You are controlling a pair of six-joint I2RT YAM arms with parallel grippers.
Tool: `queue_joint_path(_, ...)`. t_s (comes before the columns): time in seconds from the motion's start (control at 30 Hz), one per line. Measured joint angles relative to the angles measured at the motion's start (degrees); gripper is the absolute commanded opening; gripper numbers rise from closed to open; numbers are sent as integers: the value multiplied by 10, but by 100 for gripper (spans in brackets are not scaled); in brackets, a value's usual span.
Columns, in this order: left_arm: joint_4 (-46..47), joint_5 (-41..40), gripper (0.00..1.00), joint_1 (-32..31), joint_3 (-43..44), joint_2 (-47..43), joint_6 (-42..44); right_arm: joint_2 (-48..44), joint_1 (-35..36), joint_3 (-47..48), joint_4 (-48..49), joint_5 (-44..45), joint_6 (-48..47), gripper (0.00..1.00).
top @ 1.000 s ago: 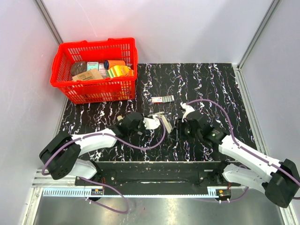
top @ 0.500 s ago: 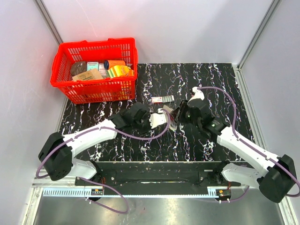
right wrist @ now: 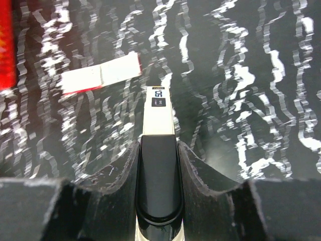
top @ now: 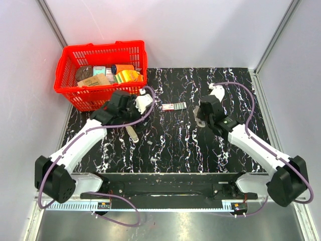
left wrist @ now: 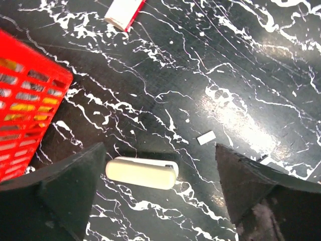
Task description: Unload the staples from the stapler
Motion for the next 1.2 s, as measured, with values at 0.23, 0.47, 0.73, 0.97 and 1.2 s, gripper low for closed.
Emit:
queue_joint_path(0.23, -7, 6, 99, 42, -27, -57, -8, 101, -108, 1, 55, 41, -65, 0)
queue_joint_path(0.47, -36, 28, 99, 92, -43, -83, -4, 183, -202, 5, 119, 41, -66, 0)
queue_joint_path(0.73, -43, 44, 99, 115, -54, -94, -4, 240, -197, 14, 156, 17, -43, 0)
queue_joint_path(0.97, -41, 48, 99, 117, -61, -94, -6, 242, -197, -30, 148, -38, 18, 42)
queue_joint_path(1.2, -33, 47, 99, 117, -71, -97, -9, 224, -197, -60, 94, -89, 61, 75)
